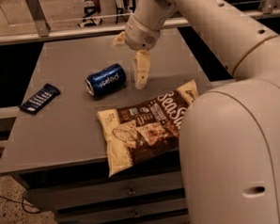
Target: Knock pepsi can over
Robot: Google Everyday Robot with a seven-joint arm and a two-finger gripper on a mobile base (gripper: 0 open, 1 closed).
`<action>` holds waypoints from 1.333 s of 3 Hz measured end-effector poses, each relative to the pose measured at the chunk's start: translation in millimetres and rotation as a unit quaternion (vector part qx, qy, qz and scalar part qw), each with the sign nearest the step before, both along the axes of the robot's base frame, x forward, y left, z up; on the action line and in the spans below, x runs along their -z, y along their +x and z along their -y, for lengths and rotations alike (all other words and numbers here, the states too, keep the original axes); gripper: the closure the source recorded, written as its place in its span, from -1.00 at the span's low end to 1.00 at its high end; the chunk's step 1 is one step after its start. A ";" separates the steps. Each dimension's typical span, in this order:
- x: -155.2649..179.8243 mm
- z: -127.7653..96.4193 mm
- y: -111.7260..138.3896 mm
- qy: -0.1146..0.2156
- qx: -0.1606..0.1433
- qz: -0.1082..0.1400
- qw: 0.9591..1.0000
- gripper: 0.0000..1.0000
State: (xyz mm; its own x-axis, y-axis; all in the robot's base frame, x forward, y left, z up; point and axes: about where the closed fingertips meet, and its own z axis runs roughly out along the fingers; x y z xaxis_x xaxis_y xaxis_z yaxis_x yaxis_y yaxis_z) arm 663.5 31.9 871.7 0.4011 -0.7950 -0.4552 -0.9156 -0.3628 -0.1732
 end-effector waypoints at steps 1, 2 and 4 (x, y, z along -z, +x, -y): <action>-17.1 32.5 14.4 0.076 0.097 0.006 0.992 -1.00; -31.1 78.0 27.7 0.169 0.203 0.010 0.964 -1.00; -38.9 95.3 44.5 0.189 0.235 0.039 0.953 -1.00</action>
Offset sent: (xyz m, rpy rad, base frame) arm 0.0648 -0.1617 0.0634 0.6426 -0.1174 -0.7516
